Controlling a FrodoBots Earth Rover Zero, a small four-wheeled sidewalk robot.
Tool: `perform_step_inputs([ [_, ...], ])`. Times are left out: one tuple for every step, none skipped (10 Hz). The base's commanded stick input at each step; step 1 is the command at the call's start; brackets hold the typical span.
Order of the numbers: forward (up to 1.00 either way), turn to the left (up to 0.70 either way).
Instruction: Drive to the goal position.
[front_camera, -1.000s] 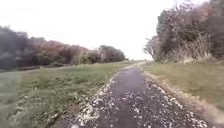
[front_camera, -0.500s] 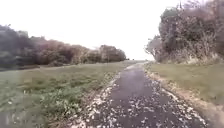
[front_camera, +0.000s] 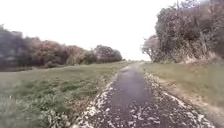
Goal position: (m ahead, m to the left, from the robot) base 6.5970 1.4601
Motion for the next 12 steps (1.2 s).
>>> perform_step_inputs([
  [0.85, -0.12],
  [0.85, -0.08],
  [0.85, -0.03],
  [0.85, 0.0],
  [0.85, 0.0],
  [0.85, 0.0],
  [0.85, 0.0],
  [0.85, 0.0],
  [0.85, 0.0],
  [0.85, 0.0],
  [0.85, 0.0],
  [0.85, 0.0],
])
